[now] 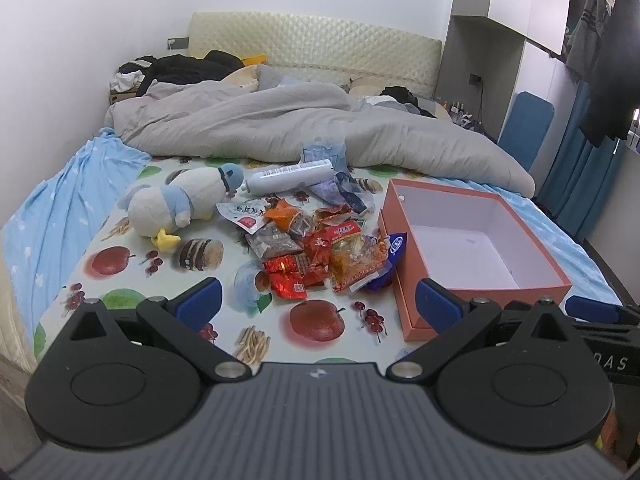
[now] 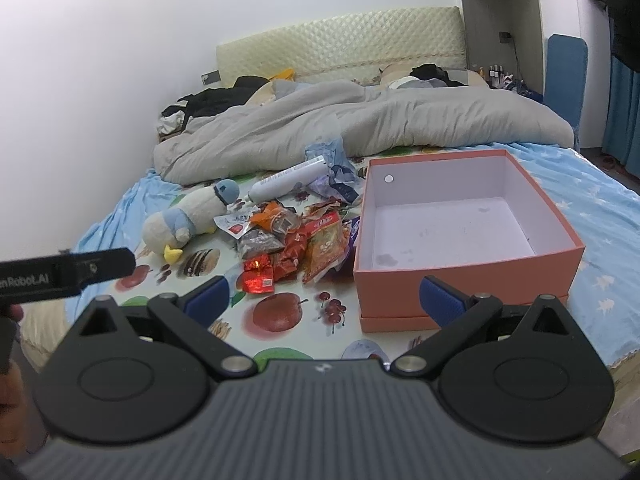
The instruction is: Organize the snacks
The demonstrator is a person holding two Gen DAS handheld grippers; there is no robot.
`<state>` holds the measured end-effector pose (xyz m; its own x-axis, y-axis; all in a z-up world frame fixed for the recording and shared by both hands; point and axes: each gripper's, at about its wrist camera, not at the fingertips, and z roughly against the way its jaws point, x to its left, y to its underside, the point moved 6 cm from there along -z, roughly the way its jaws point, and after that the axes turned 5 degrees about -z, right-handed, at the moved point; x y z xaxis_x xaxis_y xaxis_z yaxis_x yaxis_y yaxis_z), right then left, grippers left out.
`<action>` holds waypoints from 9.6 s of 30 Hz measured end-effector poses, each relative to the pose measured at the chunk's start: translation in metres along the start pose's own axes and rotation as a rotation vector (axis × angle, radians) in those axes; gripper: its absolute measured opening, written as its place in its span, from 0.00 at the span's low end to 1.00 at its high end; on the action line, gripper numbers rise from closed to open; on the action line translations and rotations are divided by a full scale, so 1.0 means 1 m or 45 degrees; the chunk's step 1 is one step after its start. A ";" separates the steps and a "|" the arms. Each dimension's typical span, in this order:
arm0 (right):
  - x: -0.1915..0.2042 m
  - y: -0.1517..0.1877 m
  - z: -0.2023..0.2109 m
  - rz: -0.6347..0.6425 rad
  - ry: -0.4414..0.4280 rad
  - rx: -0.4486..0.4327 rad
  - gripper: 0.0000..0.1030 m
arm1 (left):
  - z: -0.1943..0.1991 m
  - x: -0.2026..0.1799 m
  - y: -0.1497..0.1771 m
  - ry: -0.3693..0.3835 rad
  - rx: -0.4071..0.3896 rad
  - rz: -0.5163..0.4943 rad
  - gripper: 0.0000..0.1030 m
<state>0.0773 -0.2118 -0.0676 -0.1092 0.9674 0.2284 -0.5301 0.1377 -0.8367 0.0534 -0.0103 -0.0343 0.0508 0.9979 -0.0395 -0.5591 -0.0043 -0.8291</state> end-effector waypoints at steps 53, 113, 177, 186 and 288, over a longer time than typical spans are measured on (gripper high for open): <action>0.005 0.003 -0.001 0.052 -0.016 0.016 1.00 | -0.002 -0.001 0.002 -0.013 0.011 -0.022 1.00; 0.077 0.042 -0.129 0.320 -0.143 0.064 0.60 | -0.159 0.088 0.010 0.078 0.149 0.169 0.86; 0.065 0.048 -0.301 0.332 -0.093 0.242 0.43 | -0.372 0.089 0.020 0.101 0.444 0.248 0.56; 0.059 0.064 -0.251 0.330 -0.103 0.256 0.42 | -0.320 0.075 0.039 0.109 0.447 0.240 0.55; -0.045 -0.016 -0.085 0.097 0.090 -0.043 0.32 | -0.159 -0.053 -0.036 0.350 0.170 0.069 0.55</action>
<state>0.1620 -0.2399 -0.1068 -0.0878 0.9878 0.1285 -0.4941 0.0688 -0.8667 0.2023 -0.0730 -0.0912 0.2295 0.9416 -0.2464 -0.6698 -0.0308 -0.7419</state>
